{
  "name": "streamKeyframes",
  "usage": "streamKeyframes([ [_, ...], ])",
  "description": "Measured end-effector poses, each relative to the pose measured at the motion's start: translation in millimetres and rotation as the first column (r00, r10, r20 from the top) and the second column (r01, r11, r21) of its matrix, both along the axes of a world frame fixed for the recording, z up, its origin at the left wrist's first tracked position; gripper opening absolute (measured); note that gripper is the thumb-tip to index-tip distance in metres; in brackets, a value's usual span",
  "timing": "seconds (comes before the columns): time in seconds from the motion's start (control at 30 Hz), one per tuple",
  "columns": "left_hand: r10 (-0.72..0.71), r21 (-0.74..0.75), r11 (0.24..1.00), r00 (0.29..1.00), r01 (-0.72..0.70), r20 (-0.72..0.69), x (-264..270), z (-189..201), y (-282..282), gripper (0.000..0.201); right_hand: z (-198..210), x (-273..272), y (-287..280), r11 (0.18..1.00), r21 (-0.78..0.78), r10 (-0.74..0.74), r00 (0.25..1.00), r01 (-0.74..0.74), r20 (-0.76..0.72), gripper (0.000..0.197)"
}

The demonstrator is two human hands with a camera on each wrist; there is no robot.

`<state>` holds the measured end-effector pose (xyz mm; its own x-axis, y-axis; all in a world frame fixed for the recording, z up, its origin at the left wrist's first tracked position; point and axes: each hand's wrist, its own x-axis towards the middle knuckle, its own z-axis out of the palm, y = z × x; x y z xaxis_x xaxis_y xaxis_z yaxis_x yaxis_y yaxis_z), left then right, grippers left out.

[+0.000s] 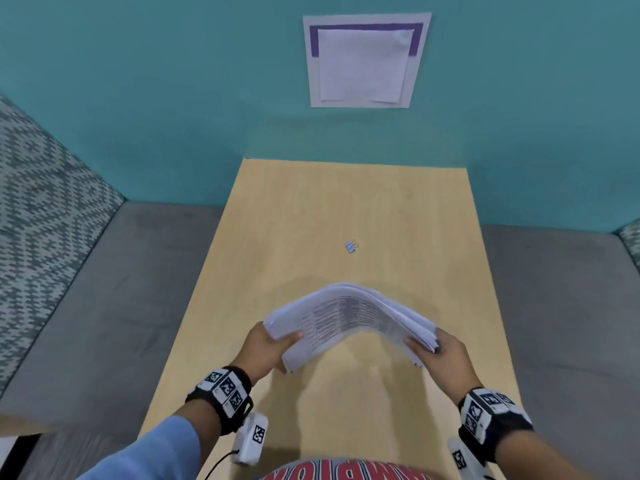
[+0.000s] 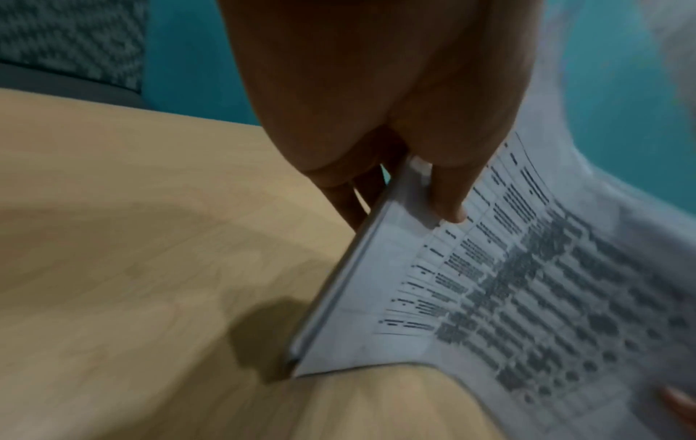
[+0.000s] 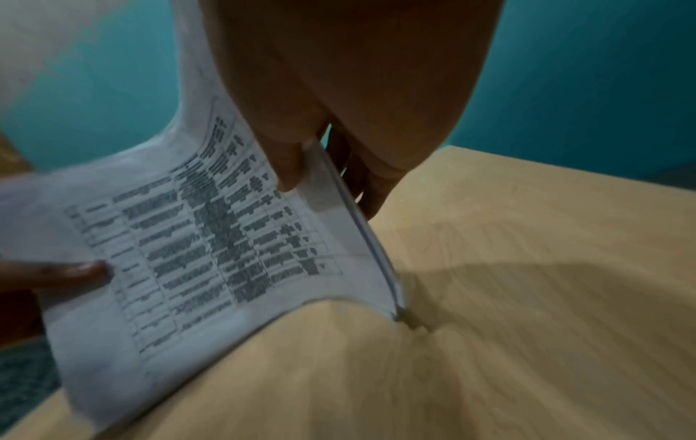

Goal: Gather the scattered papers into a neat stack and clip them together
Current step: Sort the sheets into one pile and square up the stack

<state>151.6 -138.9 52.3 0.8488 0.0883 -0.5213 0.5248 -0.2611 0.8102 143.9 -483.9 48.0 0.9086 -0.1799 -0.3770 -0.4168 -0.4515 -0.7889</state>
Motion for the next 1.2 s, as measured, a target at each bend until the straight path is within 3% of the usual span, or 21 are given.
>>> streamKeyframes([
  [0.1,-0.001,0.028,1.0,0.993,-0.003,0.116,8,7,3,0.015,6,6,-6,0.996,0.055,-0.066,0.998,0.066,0.009,0.016],
  [0.2,0.031,-0.022,0.999,0.984,-0.028,0.173,12,11,11,0.02,18,5,-12,0.99,0.099,-0.106,0.989,0.095,0.102,0.008],
  [0.27,-0.049,-0.022,0.998,0.982,0.054,0.182,11,13,16,0.027,21,3,-15,0.995,0.092,-0.034,0.994,0.024,0.109,0.008],
  [0.37,-0.088,-0.03,0.995,0.982,0.094,0.166,11,9,20,0.037,13,-3,-23,0.987,0.116,0.103,0.99,-0.114,0.1,0.026],
  [0.43,-0.061,-0.034,0.997,0.981,0.068,0.184,14,8,23,0.034,14,-3,-22,0.982,0.127,0.128,0.986,-0.142,0.111,0.032],
  [0.57,-0.096,-0.011,0.995,0.969,0.102,0.228,21,14,26,0.026,25,4,-19,0.975,0.178,0.107,0.984,-0.132,0.144,0.024],
  [0.7,-0.18,0.058,0.984,0.961,0.171,0.209,26,12,27,0.018,25,8,-21,0.979,0.144,0.122,0.984,-0.14,0.127,0.023],
  [0.87,-0.078,-0.013,0.996,0.954,0.086,0.29,29,28,27,0.009,48,10,-25,0.982,0.15,0.076,0.974,-0.11,0.214,0.019],
  [0.93,-0.127,0.011,0.992,0.948,0.129,0.291,26,28,29,0.01,52,6,-26,0.981,0.143,0.099,0.969,-0.133,0.225,0.013],
  [1.1,-0.329,0.138,0.941,0.929,0.309,0.167,16,7,32,0.016,34,2,-27,0.986,0.035,0.157,0.983,-0.161,0.09,0.022],
  [1.2,-0.322,0.174,0.94,0.932,0.293,0.167,17,11,29,0.017,32,8,-30,0.988,-0.058,0.147,0.983,-0.141,0.109,0.02],
])
